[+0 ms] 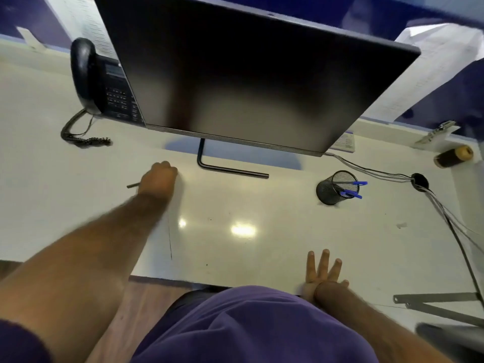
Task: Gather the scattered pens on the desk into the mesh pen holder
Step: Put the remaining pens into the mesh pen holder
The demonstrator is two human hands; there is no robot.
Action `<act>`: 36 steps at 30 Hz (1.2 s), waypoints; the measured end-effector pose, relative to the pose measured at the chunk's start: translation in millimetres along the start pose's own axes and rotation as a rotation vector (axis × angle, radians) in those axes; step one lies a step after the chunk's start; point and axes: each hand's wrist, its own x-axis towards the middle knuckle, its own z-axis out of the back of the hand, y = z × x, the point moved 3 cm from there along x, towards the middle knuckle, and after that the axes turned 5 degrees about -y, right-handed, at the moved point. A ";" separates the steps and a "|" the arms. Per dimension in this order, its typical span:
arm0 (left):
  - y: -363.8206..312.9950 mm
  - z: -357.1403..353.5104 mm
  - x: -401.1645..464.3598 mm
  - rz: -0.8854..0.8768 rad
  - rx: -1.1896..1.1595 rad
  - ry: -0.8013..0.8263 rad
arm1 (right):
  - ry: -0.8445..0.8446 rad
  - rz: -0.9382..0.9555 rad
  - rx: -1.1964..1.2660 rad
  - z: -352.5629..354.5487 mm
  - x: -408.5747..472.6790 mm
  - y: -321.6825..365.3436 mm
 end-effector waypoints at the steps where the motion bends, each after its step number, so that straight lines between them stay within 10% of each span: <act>1: -17.3 -2.5 -3.8 -0.083 0.000 0.010 | 0.006 -0.011 0.007 -0.2 0.0 -2.3; 14: -280.6 131.3 -30.2 -0.382 -1.261 -0.204 | 0.007 0.058 0.005 7.6 -12.2 6.3; 28: -359.5 74.8 4.7 -0.386 -1.017 0.099 | -0.087 0.153 0.047 -7.5 8.3 -4.7; 36: -272.6 29.9 -7.1 -0.288 -0.781 0.043 | -0.194 0.254 -0.058 7.5 -6.5 -3.2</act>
